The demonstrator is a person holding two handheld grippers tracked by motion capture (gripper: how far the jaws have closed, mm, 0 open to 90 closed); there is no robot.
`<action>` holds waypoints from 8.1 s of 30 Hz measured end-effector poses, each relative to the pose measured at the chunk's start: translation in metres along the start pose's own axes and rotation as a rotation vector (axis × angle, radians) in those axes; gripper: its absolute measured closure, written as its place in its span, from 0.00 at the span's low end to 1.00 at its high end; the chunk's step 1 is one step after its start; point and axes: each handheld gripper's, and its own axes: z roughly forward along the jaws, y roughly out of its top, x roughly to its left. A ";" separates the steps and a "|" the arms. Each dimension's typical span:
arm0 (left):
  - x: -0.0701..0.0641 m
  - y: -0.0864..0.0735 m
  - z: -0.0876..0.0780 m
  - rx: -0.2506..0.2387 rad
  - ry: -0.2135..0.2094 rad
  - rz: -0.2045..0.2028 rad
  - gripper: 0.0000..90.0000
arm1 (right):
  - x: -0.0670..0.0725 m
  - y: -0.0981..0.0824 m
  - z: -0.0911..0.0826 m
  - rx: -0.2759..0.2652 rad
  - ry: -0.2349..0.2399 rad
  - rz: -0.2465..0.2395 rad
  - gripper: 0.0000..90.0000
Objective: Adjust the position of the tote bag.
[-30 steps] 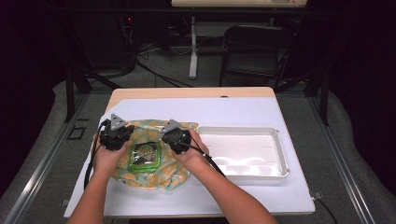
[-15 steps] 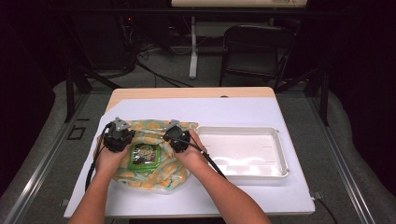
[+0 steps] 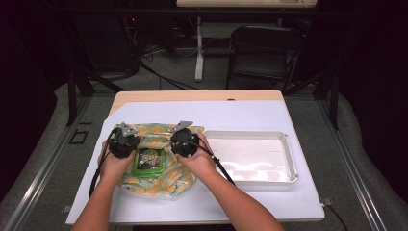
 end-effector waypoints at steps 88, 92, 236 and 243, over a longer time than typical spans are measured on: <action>0.002 0.000 -0.046 -0.121 -0.095 -0.077 0.72 | -0.019 0.016 0.045 0.029 0.170 0.222 1.00; 0.006 -0.008 -0.035 -0.091 -0.076 -0.074 0.71 | -0.020 0.019 0.045 0.034 0.172 0.216 1.00; 0.008 -0.006 -0.033 -0.127 -0.005 0.004 0.74 | -0.024 0.013 0.094 0.218 -0.046 0.112 0.99; 0.004 -0.006 -0.020 -0.057 0.024 0.047 0.91 | -0.024 0.013 0.094 0.213 -0.045 0.113 0.99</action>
